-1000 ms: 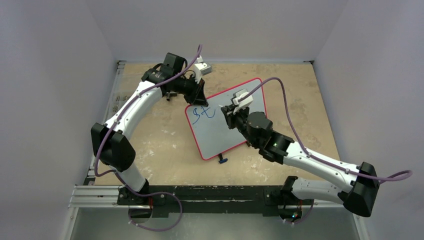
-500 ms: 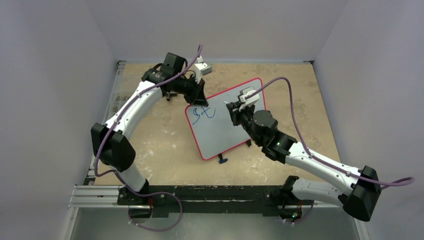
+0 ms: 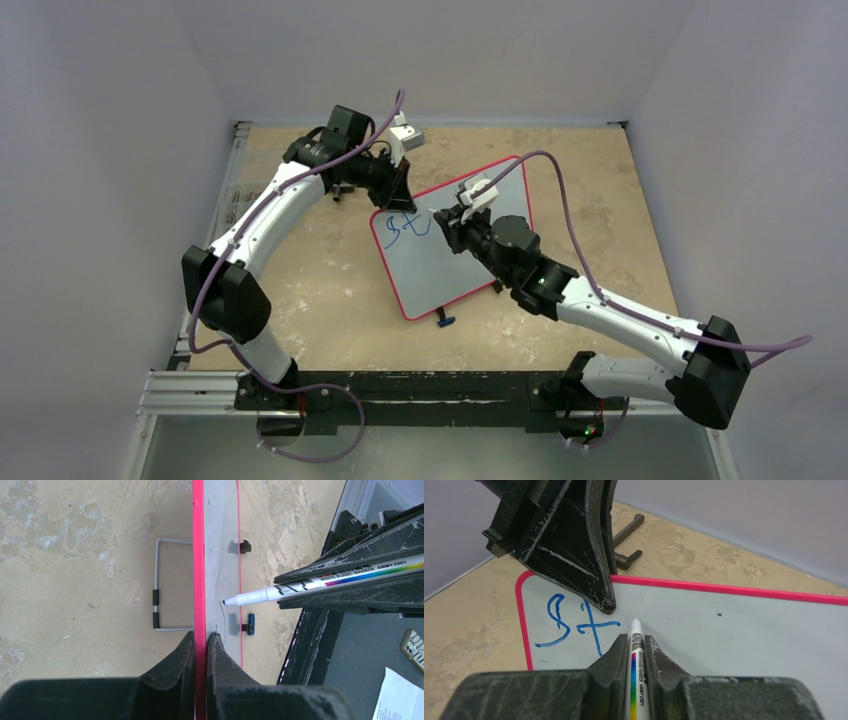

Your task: Write a sentence on the whiteboard

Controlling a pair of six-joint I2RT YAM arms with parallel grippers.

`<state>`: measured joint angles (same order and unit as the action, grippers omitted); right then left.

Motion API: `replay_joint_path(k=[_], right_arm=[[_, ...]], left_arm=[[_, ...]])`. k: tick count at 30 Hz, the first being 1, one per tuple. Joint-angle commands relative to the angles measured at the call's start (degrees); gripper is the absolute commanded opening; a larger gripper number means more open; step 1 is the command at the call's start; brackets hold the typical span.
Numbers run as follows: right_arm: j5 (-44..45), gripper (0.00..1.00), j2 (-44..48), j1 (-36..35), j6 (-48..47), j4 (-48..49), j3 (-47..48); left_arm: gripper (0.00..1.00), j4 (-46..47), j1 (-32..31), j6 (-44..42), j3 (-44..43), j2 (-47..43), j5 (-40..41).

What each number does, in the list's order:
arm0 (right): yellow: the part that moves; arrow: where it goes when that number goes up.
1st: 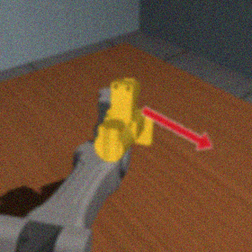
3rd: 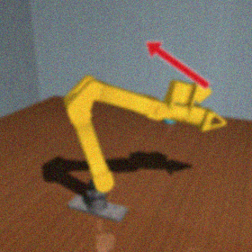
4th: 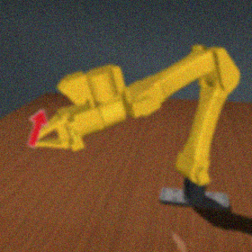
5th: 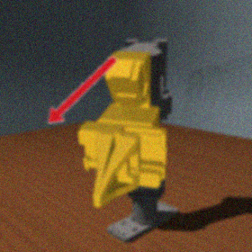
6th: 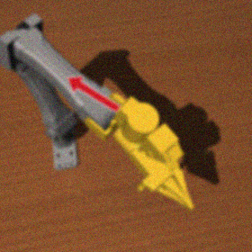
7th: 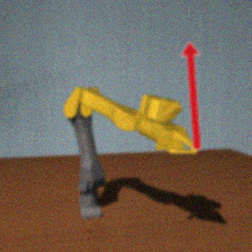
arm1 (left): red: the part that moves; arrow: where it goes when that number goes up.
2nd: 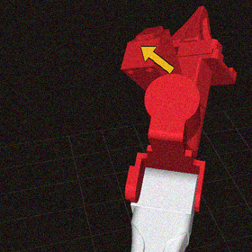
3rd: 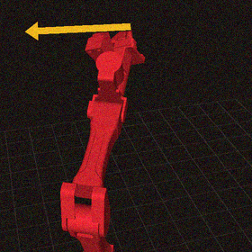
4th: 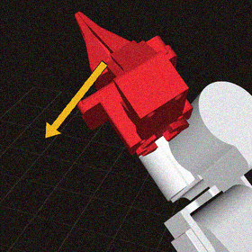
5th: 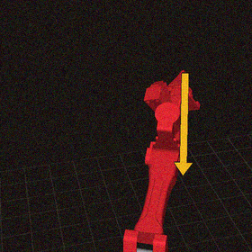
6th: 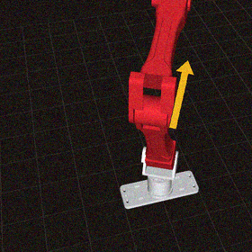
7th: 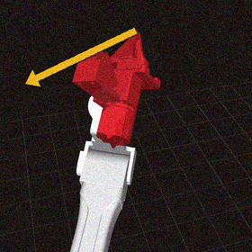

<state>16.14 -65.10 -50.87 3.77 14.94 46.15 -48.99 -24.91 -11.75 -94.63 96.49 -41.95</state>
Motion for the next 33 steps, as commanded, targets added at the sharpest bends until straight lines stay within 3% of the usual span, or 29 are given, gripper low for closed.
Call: replay_joint_path(k=[1,33], right_arm=[[-0.2,0.00,-0.5,0.2,-1.3,3.8,3.9],[2.7,0.00,1.1,0.2,4.0,1.8,-7.6]], left_arm=[[0.00,-5.2,-1.9,-7.4,0.8,0.8,5.5],[0.00,-5.3,-2.0,-7.5,0.8,0.5,5.6]])
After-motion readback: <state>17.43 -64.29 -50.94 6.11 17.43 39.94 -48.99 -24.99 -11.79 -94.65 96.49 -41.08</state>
